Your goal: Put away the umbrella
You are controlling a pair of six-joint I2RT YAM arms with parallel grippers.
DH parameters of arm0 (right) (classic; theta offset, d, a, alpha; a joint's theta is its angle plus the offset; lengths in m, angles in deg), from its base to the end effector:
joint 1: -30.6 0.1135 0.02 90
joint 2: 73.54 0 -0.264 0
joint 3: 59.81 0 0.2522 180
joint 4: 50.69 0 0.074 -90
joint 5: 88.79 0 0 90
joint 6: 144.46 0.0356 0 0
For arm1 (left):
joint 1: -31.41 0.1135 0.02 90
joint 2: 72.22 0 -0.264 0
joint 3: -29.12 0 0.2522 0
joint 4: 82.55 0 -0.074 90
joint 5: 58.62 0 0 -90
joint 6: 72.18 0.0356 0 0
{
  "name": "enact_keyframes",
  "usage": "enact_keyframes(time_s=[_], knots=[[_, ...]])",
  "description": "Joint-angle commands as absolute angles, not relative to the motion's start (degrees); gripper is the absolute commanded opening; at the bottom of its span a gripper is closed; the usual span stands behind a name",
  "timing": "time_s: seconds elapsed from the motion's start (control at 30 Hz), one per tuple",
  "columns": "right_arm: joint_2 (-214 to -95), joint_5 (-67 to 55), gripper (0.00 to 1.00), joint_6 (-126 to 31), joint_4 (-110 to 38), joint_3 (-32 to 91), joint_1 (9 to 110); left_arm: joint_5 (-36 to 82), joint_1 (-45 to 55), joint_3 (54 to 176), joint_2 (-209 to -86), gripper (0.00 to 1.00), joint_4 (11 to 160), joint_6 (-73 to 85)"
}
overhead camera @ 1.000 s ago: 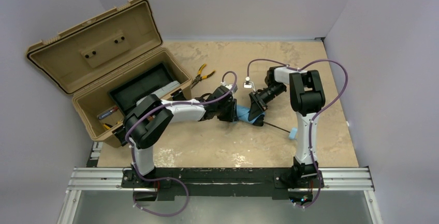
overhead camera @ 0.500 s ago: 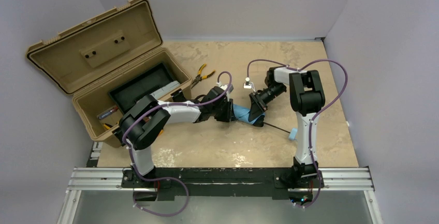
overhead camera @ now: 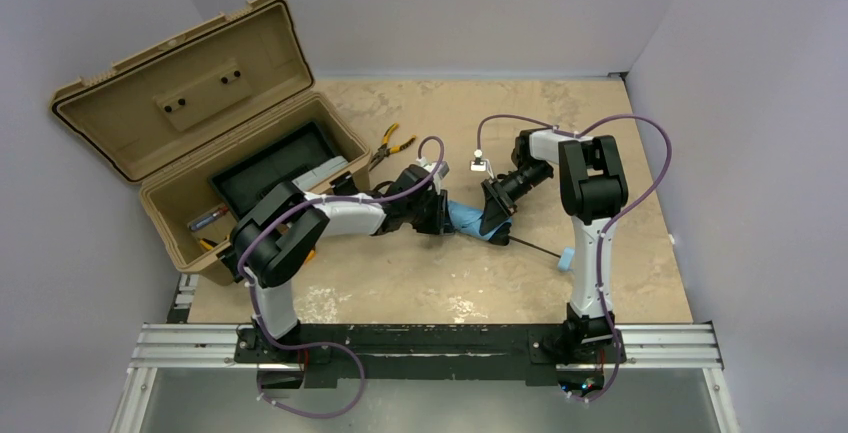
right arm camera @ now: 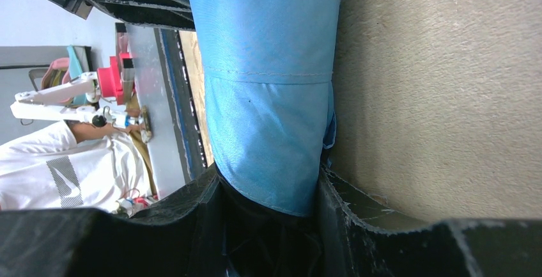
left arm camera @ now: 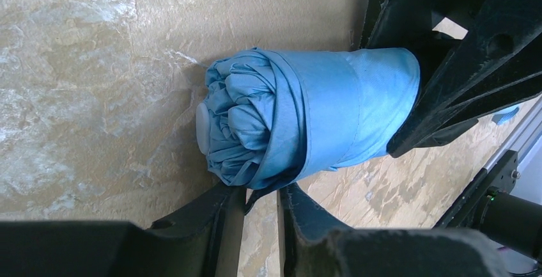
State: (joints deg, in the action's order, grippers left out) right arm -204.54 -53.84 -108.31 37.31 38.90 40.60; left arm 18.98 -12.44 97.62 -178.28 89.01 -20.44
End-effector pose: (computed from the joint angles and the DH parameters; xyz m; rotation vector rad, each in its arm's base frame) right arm 0.3483 0.0910 0.0965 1.0675 -2.4094 -1.5252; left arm 0.2605 -0.2608 0.1352 0.2367 2.5475 -0.8876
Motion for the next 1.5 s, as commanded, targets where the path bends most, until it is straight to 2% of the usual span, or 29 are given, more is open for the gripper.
enact_keyframes(time_s=[0.0,0.37,0.7,1.0,1.27,1.47], knots=[[-209.7,-34.1,0.06,-114.2,29.8,35.5,42.1,24.4,-11.3,95.3,-184.0,0.22,76.8,-16.1],[-212.1,-35.3,0.06,-114.2,31.2,36.3,41.3,23.5,-11.3,101.0,-188.3,0.11,74.1,-14.0],[-211.9,-35.9,0.06,-114.8,31.3,36.1,40.8,28.9,-11.3,103.3,-191.3,0.11,70.1,-16.4],[-212.5,-37.2,0.06,-115.1,31.3,35.8,40.8,30.6,-11.3,99.3,-190.4,0.24,78.4,-24.6],[-212.7,-38.1,0.06,-115.1,31.3,35.5,40.8,34.4,-11.4,97.5,-190.4,0.25,82.8,-29.1],[-212.8,-37.8,0.06,-115.3,31.3,35.5,40.3,32.1,-11.6,94.2,-186.9,0.28,86.0,-24.0]])
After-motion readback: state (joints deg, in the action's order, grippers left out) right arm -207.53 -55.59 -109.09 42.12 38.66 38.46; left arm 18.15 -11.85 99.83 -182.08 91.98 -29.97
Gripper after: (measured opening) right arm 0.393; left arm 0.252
